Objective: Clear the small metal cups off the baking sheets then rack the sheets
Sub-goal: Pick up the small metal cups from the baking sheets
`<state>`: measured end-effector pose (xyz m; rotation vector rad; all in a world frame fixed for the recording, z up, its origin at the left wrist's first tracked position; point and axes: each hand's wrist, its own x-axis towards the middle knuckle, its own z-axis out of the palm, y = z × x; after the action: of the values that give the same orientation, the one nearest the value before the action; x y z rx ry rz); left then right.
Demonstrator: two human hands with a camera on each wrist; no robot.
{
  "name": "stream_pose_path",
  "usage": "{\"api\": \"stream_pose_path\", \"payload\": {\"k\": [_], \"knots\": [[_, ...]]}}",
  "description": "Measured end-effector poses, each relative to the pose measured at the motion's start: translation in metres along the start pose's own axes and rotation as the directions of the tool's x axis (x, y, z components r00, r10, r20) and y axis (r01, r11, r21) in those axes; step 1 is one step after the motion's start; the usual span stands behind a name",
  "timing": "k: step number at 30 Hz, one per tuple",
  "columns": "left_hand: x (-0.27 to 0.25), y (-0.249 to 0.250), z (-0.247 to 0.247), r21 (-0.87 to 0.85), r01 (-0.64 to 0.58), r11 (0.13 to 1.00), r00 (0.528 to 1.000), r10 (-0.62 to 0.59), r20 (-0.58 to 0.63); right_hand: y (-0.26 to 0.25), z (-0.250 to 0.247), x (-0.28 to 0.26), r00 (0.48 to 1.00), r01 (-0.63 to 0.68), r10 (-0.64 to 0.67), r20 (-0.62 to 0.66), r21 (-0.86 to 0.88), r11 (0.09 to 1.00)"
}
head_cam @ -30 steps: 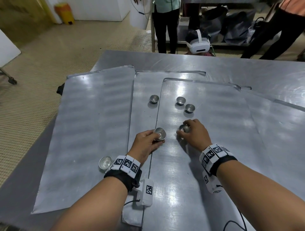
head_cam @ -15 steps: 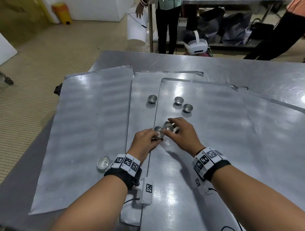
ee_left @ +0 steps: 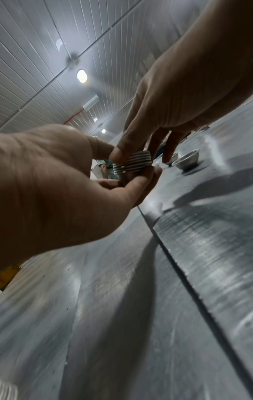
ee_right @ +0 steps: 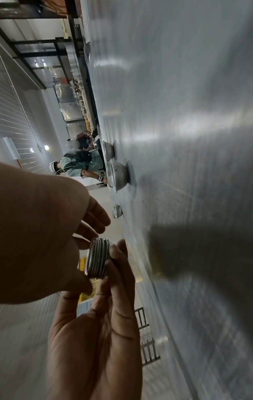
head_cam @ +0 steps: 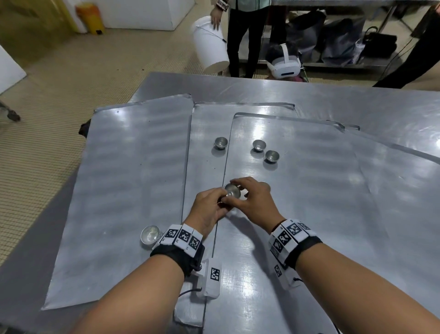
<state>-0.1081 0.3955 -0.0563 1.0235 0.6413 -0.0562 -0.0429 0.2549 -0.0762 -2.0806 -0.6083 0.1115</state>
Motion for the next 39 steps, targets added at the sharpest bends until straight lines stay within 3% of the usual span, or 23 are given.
{"api": "stream_pose_path", "payload": {"k": [4, 6, 9, 13, 28, 34, 39], "knots": [[0.002, 0.001, 0.001, -0.014, -0.001, 1.0, 1.0, 0.001, -0.005, 0.002, -0.007, -0.003, 1.0, -0.005, 0.005, 0.002, -0.044, 0.999], [0.004, 0.001, 0.001, -0.023, 0.0, 1.0, 1.0, -0.001, -0.017, 0.006, -0.015, -0.002, 0.997, -0.01, -0.001, -0.075, -0.149, 0.989], [0.008, 0.001, 0.0, -0.032, 0.009, 0.999, 0.999, -0.011, -0.052, 0.019, -0.029, 0.003, 0.98, -0.154, 0.106, -0.168, -0.302, 0.941], [0.01, -0.003, 0.0, -0.023, 0.017, 1.0, 0.999, -0.018, -0.048, 0.035, -0.038, 0.006, 0.947, -0.286, 0.322, 0.003, -0.449, 0.846], [0.009, -0.005, -0.002, 0.03, 0.017, 0.999, 1.0, -0.017, -0.008, 0.036, -0.043, 0.007, 0.929, -0.326, 0.369, 0.024, -0.417, 0.848], [0.011, -0.005, -0.004, -0.005, 0.008, 1.0, 1.0, -0.008, -0.024, 0.014, -0.034, 0.004, 0.972, -0.233, 0.229, -0.054, -0.111, 0.966], [0.012, -0.004, -0.002, -0.048, -0.001, 0.999, 1.0, 0.0, -0.03, 0.001, -0.017, 0.002, 0.993, -0.105, 0.108, 0.038, -0.063, 0.992]]}}
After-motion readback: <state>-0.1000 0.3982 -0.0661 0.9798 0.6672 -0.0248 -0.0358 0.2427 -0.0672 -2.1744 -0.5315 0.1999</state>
